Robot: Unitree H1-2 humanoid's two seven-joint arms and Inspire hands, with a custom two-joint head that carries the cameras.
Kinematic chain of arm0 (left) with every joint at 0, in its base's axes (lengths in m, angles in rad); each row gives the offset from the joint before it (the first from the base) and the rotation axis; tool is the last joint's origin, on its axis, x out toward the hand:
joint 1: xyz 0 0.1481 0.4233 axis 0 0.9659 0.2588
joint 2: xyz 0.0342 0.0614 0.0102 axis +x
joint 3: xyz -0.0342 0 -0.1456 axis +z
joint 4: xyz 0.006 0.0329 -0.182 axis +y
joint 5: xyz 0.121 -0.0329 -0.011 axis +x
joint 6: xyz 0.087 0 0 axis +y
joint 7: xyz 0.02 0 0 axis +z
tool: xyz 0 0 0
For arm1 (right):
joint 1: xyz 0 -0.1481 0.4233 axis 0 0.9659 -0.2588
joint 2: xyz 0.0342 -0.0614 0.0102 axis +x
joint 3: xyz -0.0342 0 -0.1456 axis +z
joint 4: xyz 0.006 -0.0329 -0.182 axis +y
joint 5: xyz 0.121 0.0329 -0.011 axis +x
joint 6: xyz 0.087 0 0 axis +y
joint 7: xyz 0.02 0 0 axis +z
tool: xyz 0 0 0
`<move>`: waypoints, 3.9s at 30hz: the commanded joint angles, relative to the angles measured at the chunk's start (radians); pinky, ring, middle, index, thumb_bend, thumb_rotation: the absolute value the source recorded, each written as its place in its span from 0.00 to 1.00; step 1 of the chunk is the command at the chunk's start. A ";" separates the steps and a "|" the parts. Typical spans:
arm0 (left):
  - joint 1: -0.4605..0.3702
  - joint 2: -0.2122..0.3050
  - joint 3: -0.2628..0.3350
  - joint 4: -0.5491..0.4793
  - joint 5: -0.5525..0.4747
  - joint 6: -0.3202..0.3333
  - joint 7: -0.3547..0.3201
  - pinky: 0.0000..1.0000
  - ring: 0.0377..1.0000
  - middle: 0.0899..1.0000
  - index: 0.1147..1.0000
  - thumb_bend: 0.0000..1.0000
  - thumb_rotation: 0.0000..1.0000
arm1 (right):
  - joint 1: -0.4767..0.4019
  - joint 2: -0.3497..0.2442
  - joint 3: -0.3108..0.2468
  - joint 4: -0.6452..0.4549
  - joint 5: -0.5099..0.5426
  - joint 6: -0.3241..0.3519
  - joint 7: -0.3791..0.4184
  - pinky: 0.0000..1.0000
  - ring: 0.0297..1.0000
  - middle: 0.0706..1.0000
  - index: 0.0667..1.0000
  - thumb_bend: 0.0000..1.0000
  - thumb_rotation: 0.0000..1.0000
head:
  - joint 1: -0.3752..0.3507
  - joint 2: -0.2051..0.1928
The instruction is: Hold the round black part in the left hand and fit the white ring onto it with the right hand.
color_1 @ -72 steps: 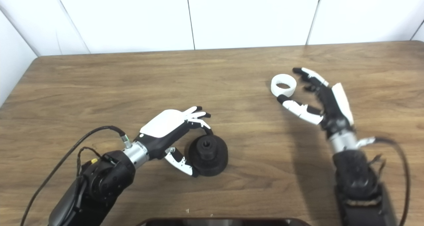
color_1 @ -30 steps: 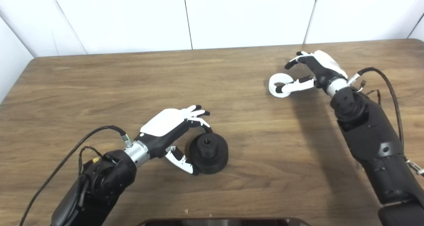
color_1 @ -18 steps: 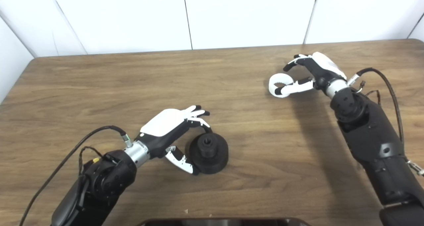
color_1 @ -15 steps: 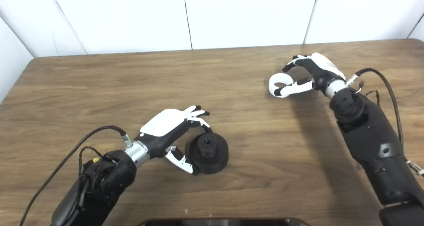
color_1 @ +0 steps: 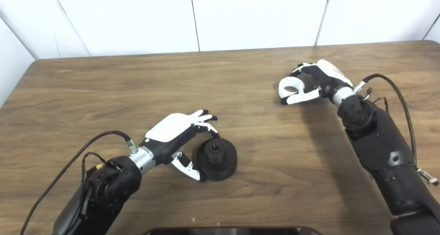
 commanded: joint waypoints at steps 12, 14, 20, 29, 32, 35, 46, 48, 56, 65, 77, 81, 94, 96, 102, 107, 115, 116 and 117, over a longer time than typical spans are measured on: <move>-0.018 0.010 0.012 -0.029 0.010 -0.002 -0.008 0.93 1.00 0.94 0.62 0.87 0.17 | -0.037 -0.008 -0.012 -0.007 -0.001 -0.050 -0.030 0.91 0.99 0.92 0.67 0.90 0.34 | 0.006 0.005; -0.020 0.011 0.012 -0.028 0.012 -0.005 -0.007 0.94 1.00 0.94 0.62 0.86 0.18 | -0.037 -0.003 -0.017 -0.004 0.002 -0.052 -0.039 0.91 0.99 0.91 0.66 0.89 0.30 | 0.003 0.005; -0.022 0.009 0.012 -0.025 0.016 -0.010 -0.001 0.95 1.00 0.94 0.62 0.86 0.20 | -0.032 0.006 -0.030 0.002 0.013 -0.063 -0.061 0.90 0.97 0.90 0.64 0.85 0.20 | 0.005 0.004; -0.032 0.013 0.014 -0.024 0.015 -0.015 -0.002 0.93 1.00 0.94 0.61 0.85 0.19 | -0.028 0.014 -0.041 0.018 0.027 -0.089 -0.082 0.88 0.96 0.89 0.61 0.84 0.16 | 0.004 0.003; -0.033 0.015 0.014 -0.026 0.018 -0.015 -0.004 0.92 1.00 0.94 0.61 0.85 0.19 | -0.027 0.017 -0.044 0.016 0.033 -0.087 -0.084 0.87 0.96 0.89 0.59 0.84 0.15 | 0.005 0.002; -0.033 0.016 0.016 -0.028 0.015 -0.009 -0.010 0.92 1.00 0.94 0.62 0.85 0.20 | -0.027 0.018 -0.044 0.018 0.036 -0.091 -0.089 0.87 0.95 0.88 0.59 0.83 0.14 | 0.006 0.002; -0.033 0.016 0.021 -0.032 0.012 -0.013 -0.019 0.92 1.00 0.94 0.62 0.86 0.20 | -0.019 0.021 -0.047 0.015 0.044 -0.098 -0.101 0.87 0.94 0.87 0.46 0.53 0.14 | 0.002 0.004; -0.033 0.016 0.022 -0.031 0.012 -0.015 -0.021 0.92 1.00 0.94 0.62 0.86 0.20 | -0.018 0.021 -0.048 0.013 0.044 -0.097 -0.100 0.86 0.94 0.88 0.46 0.53 0.14 | 0.002 0.004; -0.031 0.017 0.024 -0.031 0.011 -0.022 -0.018 0.93 1.00 0.94 0.62 0.86 0.20 | -0.011 0.019 -0.053 0.002 0.048 -0.094 -0.099 0.87 0.95 0.87 0.46 0.52 0.14 | 0.003 0.009; -0.029 0.013 0.025 -0.028 0.009 -0.020 -0.018 0.91 1.00 0.94 0.62 0.86 0.20 | 0.009 0.007 -0.061 -0.073 0.058 -0.085 -0.074 0.90 0.95 0.87 0.46 0.52 0.14 | 0.001 0.012; -0.032 0.004 0.019 -0.018 0.022 -0.020 -0.019 0.94 1.00 0.94 0.62 0.86 0.21 | 0.062 -0.014 -0.083 -0.295 0.078 -0.019 0.022 0.95 0.97 0.87 0.46 0.52 0.15 | -0.001 0.013; -0.032 -0.001 0.018 -0.016 0.026 -0.020 -0.016 0.94 1.00 0.94 0.61 0.87 0.21 | 0.086 -0.014 -0.092 -0.379 0.094 0.010 0.055 0.95 0.97 0.87 0.45 0.52 0.15 | 0.005 0.011; -0.037 -0.015 0.016 -0.008 0.044 -0.015 -0.017 0.95 1.00 0.94 0.62 0.87 0.20 | 0.155 -0.018 -0.081 -0.623 0.121 0.076 0.159 0.91 0.95 0.86 0.45 0.52 0.15 | 0.008 0.015; -0.038 -0.018 0.016 -0.005 0.045 -0.016 -0.016 0.95 1.00 0.94 0.62 0.87 0.20 | 0.165 -0.016 -0.073 -0.648 0.117 0.079 0.171 0.90 0.95 0.86 0.45 0.52 0.15 | 0.011 0.015; -0.039 -0.020 0.018 -0.003 0.048 -0.016 -0.015 0.94 1.00 0.94 0.61 0.87 0.20 | 0.181 -0.001 -0.061 -0.693 0.118 0.070 0.180 0.88 0.94 0.85 0.45 0.52 0.15 | 0.012 0.015; -0.044 -0.023 0.015 0.001 0.057 -0.013 -0.016 0.94 1.00 0.94 0.61 0.88 0.20 | 0.181 0.010 -0.035 -0.732 0.115 0.092 0.208 0.88 0.95 0.86 0.45 0.52 0.15 | 0.014 0.017; -0.045 -0.026 0.017 0.001 0.054 -0.013 -0.017 0.95 1.00 0.94 0.61 0.88 0.20 | 0.184 0.025 0.001 -0.761 0.114 0.108 0.246 0.88 0.96 0.87 0.45 0.52 0.15 | 0.013 0.017; -0.045 -0.025 0.018 0.001 0.052 -0.013 -0.017 0.95 1.00 0.94 0.61 0.88 0.20 | 0.184 0.028 0.004 -0.764 0.116 0.109 0.250 0.88 0.96 0.87 0.45 0.52 0.15 | 0.012 0.018; -0.044 -0.026 0.018 0.001 0.051 -0.013 -0.017 0.94 1.00 0.94 0.61 0.88 0.20 | 0.183 0.030 0.008 -0.766 0.115 0.111 0.254 0.88 0.96 0.87 0.45 0.52 0.15 | 0.011 0.017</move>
